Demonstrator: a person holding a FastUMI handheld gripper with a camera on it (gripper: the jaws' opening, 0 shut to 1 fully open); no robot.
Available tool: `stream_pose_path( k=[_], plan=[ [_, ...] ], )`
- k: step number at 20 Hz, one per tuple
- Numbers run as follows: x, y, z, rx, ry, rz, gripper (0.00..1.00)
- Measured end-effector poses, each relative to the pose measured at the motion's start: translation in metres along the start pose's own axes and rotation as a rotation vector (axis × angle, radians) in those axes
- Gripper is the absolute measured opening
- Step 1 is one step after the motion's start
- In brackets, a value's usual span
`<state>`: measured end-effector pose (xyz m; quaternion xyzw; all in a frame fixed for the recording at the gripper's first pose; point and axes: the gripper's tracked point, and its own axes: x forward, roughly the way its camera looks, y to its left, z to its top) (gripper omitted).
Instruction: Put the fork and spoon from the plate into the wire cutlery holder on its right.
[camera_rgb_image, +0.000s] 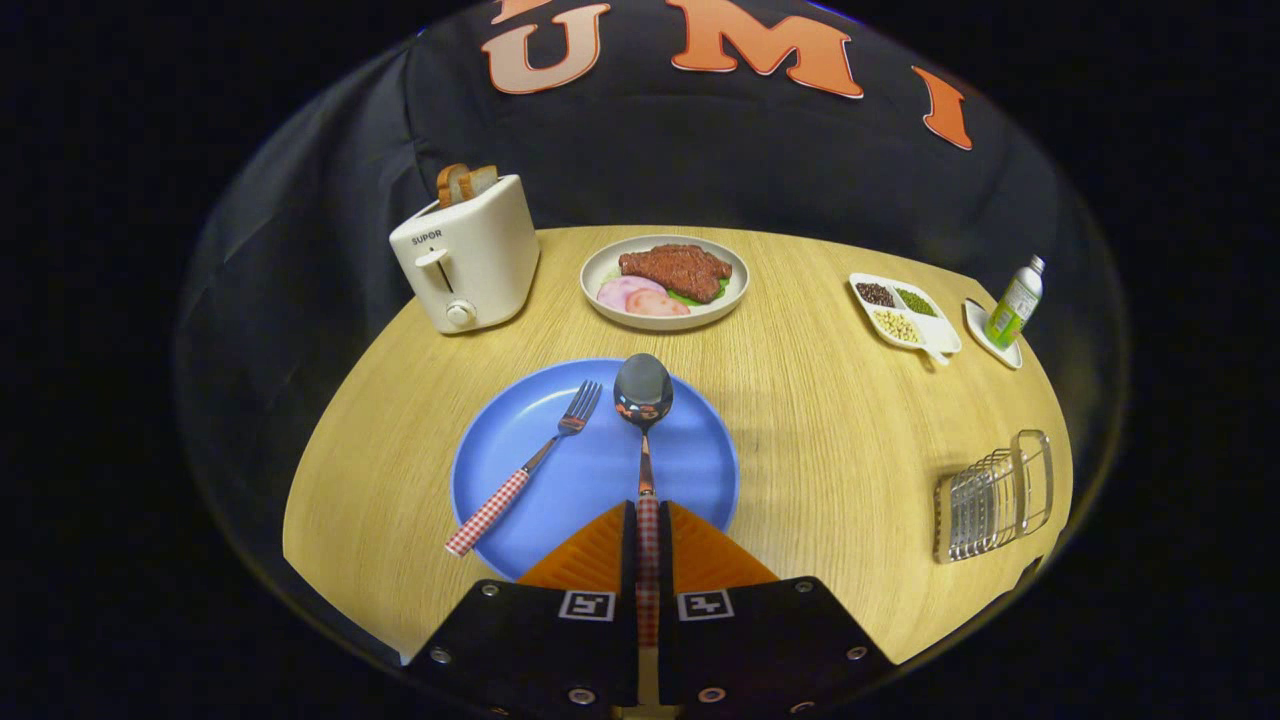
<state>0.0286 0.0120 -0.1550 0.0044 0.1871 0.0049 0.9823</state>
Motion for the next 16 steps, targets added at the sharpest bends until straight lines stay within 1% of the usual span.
stream_pose_path(
  k=[5, 9, 11, 16],
  plan=[
    [-0.032, -0.025, 0.023, 0.009, -0.073, 0.003, 0.08],
    [-0.057, -0.052, 0.032, 0.031, -0.090, -0.013, 0.08],
    [-0.068, -0.066, 0.035, 0.069, -0.092, -0.010, 0.08],
    [-0.095, -0.121, 0.031, 0.114, -0.090, -0.062, 0.08]
  ],
)
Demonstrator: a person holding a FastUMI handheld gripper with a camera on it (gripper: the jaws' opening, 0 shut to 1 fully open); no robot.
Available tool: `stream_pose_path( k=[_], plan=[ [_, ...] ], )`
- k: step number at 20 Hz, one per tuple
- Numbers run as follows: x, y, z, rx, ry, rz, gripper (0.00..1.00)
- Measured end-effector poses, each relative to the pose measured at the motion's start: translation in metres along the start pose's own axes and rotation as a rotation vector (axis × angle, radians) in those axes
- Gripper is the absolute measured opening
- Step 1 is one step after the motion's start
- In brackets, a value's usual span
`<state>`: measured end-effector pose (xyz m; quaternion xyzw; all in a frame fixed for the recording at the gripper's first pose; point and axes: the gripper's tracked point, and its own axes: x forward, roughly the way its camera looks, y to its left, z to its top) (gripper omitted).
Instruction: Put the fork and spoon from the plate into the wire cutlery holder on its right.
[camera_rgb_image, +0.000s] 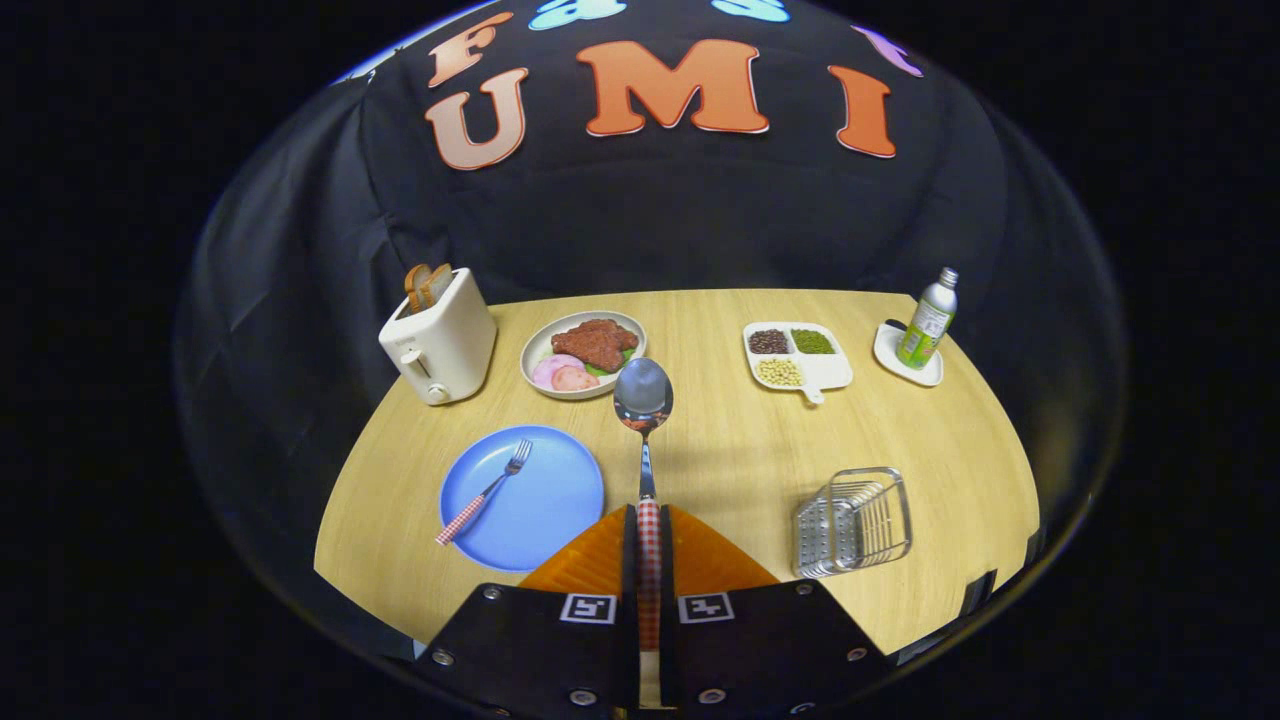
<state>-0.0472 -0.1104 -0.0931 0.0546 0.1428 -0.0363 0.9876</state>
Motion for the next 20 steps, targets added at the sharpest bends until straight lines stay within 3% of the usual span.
stream_pose_path(
  k=[6, 9, 20],
  plan=[
    [-0.022, -0.063, 0.000, -0.003, 0.024, -0.080, 0.08],
    [-0.034, -0.098, 0.006, -0.068, 0.051, -0.142, 0.08],
    [-0.036, -0.148, -0.044, -0.041, 0.422, -0.148, 0.08]
  ],
)
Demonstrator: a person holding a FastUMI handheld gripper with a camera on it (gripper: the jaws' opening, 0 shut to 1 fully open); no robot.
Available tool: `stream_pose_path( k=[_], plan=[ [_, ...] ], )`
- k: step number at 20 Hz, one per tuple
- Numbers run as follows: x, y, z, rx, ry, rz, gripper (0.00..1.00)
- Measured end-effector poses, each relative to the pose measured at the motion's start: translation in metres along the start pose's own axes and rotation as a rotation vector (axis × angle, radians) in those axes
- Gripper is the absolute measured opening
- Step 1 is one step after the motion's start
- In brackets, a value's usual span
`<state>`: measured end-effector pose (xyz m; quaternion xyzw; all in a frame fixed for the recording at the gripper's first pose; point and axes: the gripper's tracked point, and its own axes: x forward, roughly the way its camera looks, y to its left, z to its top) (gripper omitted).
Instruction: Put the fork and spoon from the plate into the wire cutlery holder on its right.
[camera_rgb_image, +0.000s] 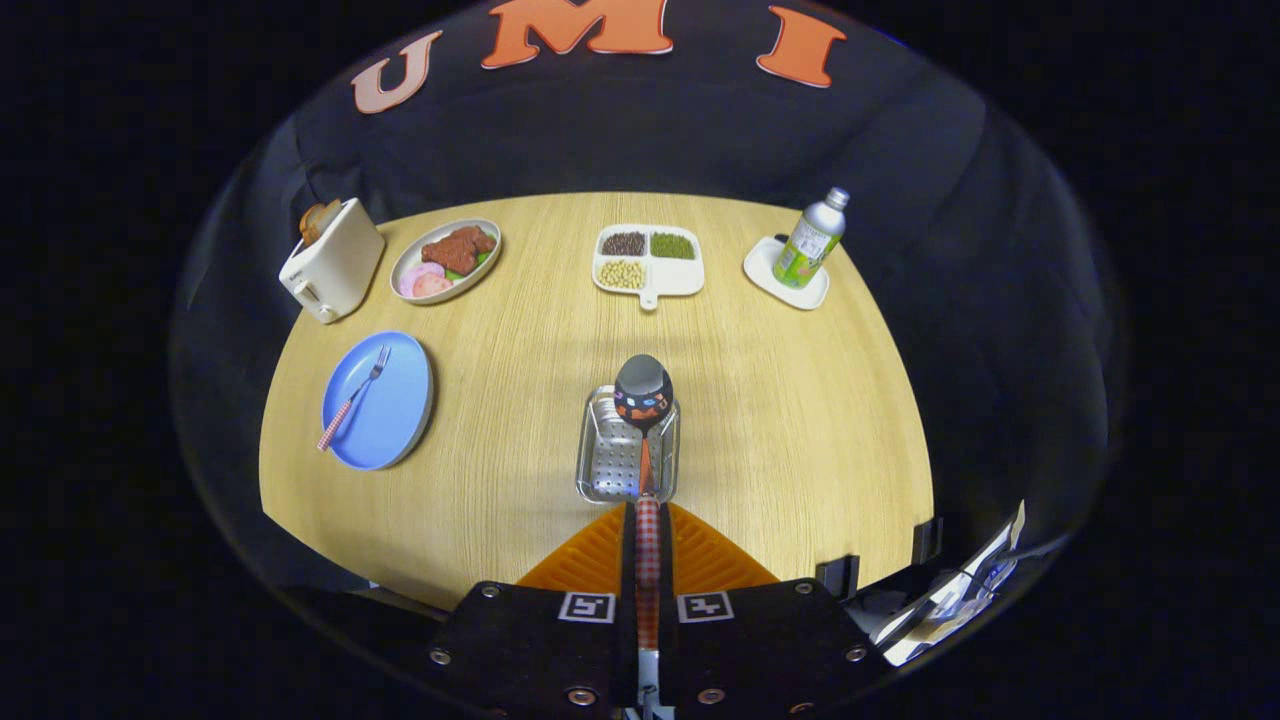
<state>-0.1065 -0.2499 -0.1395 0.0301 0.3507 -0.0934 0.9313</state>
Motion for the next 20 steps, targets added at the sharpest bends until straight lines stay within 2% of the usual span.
stream_pose_path(
  k=[14, 18, 20],
  plan=[
    [0.048, 0.009, -0.014, -0.098, 0.332, 0.088, 0.08],
    [0.058, 0.009, -0.015, -0.082, 0.418, 0.104, 0.08],
    [0.062, 0.011, -0.007, -0.048, 0.410, 0.128, 0.08]
  ],
)
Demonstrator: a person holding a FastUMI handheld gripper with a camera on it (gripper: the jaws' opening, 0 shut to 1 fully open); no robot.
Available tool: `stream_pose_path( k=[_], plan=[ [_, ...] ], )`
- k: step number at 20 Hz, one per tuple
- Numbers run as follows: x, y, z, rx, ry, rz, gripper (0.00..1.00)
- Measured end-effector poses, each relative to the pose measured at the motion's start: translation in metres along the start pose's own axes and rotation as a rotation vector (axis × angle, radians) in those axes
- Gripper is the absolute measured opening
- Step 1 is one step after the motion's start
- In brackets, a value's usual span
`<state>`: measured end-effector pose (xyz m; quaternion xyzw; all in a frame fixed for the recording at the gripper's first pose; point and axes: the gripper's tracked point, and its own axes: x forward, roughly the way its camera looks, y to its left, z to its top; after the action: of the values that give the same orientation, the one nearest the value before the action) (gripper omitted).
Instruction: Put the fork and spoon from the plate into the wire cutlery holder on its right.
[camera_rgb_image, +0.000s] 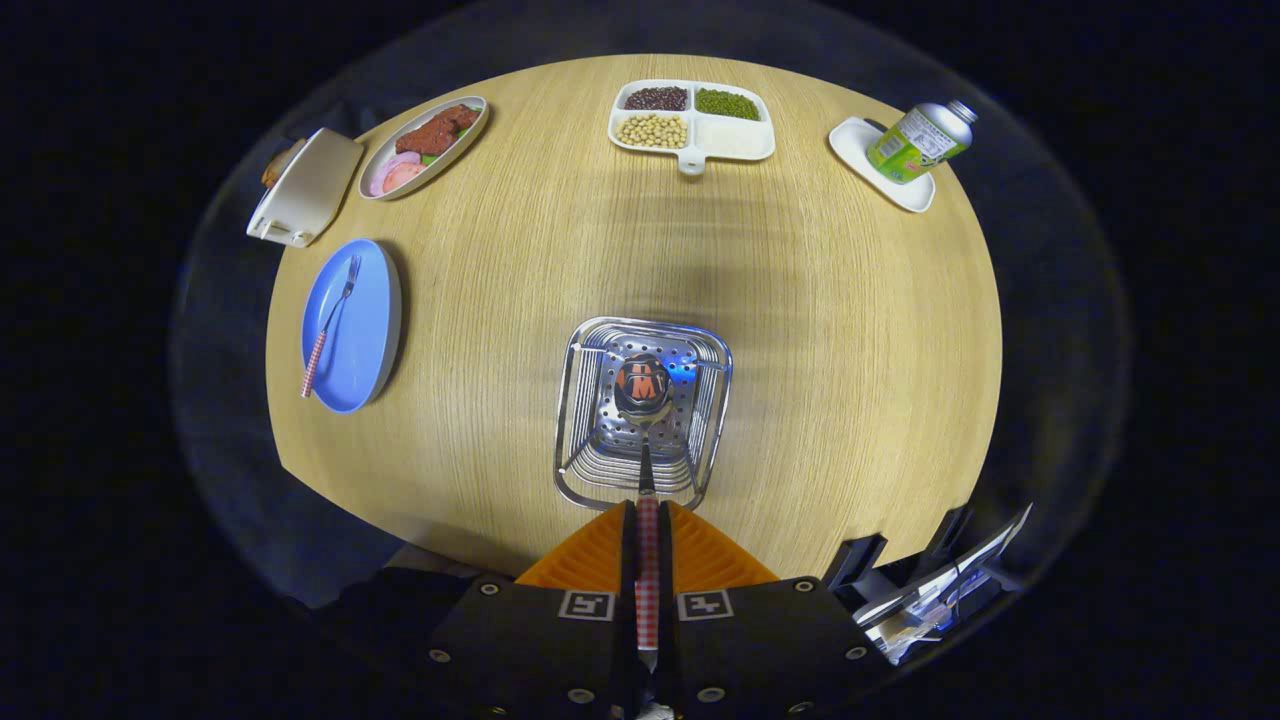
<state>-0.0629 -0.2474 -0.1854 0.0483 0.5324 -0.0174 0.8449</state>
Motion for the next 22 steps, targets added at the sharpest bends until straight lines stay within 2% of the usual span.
stream_pose_path(
  k=[5, 9, 12, 16, 18, 20, 22],
  plan=[
    [0.001, -0.005, 0.005, 0.053, 0.026, 0.016, 0.10],
    [-0.004, -0.009, 0.010, 0.138, -0.008, 0.011, 0.12],
    [-0.016, -0.004, 0.024, 0.208, -0.102, 0.044, 0.12],
    [-0.041, 0.006, 0.051, 0.252, -0.310, 0.074, 0.18],
    [-0.059, 0.013, 0.067, 0.248, -0.442, 0.086, 0.25],
    [-0.081, 0.019, 0.083, 0.251, -0.580, 0.094, 0.37],
    [-0.096, 0.027, 0.097, 0.253, -0.696, 0.083, 0.54]
  ],
)
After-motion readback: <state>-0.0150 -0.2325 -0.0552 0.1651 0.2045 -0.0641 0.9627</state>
